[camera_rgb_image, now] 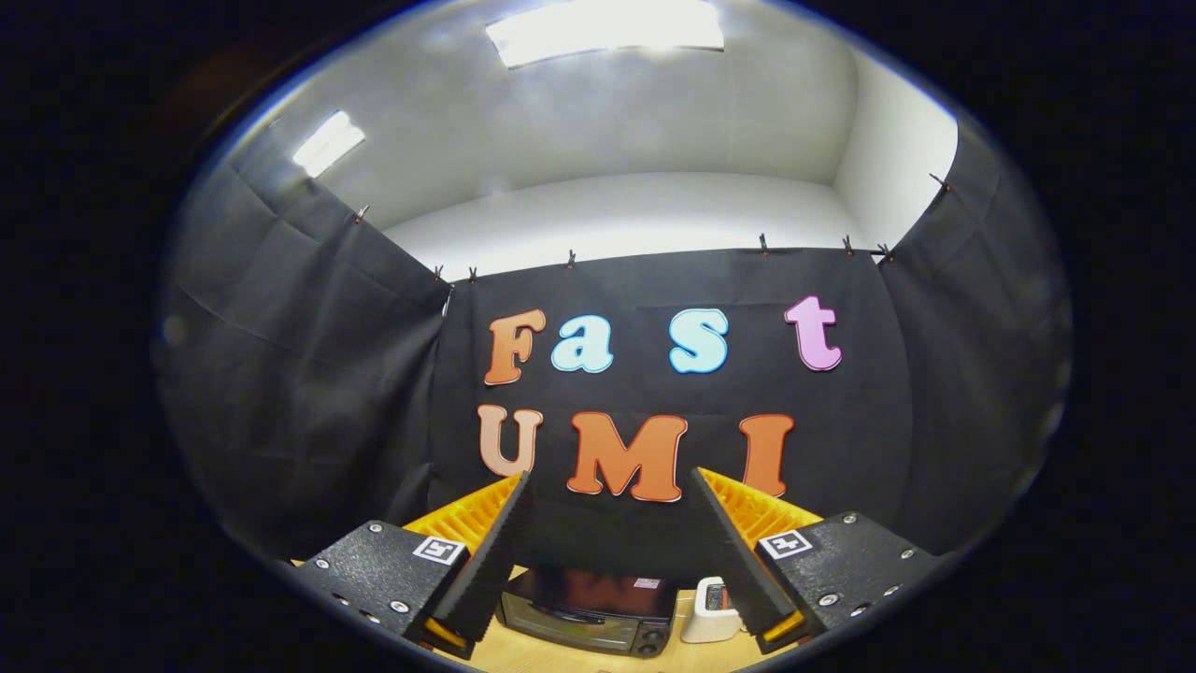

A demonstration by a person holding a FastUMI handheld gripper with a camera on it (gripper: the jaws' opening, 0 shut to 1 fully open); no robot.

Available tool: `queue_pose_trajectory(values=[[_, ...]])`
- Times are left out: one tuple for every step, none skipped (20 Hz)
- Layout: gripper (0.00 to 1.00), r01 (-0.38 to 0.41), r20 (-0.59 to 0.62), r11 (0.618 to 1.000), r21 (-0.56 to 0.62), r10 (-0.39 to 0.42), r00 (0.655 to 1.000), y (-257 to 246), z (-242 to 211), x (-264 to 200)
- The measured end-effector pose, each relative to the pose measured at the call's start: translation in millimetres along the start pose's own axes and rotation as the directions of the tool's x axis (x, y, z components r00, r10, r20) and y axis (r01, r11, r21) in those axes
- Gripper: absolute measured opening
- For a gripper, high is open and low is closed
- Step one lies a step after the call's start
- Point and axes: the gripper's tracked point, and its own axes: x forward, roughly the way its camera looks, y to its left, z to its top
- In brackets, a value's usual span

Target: Open the toaster oven, put the food inside, and close the toaster oven door.

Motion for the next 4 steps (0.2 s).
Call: queue_pose_trajectory(values=[[0.98,-0.007,0.016,1.000,-0.003,0.007,1.000,1.2,5.9,-2.0],[0.98,-0.009,0.028,1.000,-0.003,0.009,1.000,1.1,9.8,-3.4],[0.98,-0.006,0.030,1.000,-0.006,0.006,1.000,-0.8,10.8,-5.3],[0.98,0.002,0.033,1.000,-0.005,-0.002,0.999,-4.4,11.1,-6.8]])
